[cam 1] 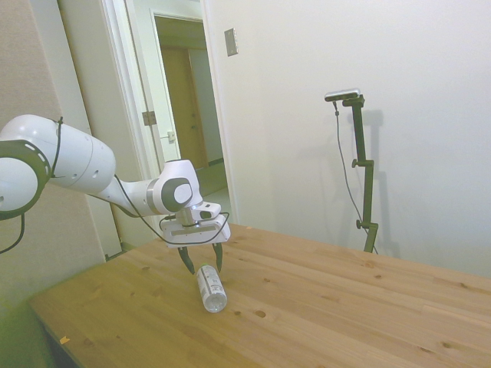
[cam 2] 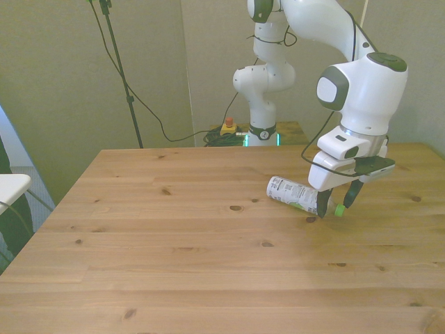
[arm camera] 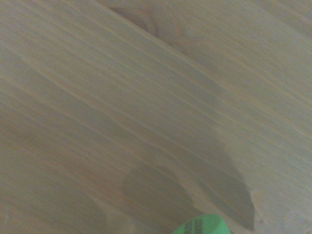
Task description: Stand the water bottle
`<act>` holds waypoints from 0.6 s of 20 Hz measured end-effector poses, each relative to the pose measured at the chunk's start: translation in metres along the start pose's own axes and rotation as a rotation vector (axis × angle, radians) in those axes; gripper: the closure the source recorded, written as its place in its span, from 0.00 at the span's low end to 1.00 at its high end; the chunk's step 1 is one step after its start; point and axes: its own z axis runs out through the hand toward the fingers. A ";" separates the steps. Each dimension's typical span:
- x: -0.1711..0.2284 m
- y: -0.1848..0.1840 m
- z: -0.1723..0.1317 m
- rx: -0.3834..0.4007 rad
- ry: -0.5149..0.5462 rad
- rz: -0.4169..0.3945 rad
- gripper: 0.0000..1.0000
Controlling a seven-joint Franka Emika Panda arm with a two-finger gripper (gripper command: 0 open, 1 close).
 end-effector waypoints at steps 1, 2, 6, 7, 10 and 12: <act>0.001 0.000 0.002 -0.002 0.000 0.001 1.00; 0.001 0.001 0.004 -0.004 -0.001 0.001 1.00; 0.000 -0.003 0.006 -0.007 -0.003 -0.005 1.00; 0.000 -0.003 0.007 -0.007 -0.003 -0.006 1.00; 0.000 -0.003 0.009 -0.005 0.001 -0.005 1.00; 0.001 -0.002 0.010 -0.004 0.004 -0.003 1.00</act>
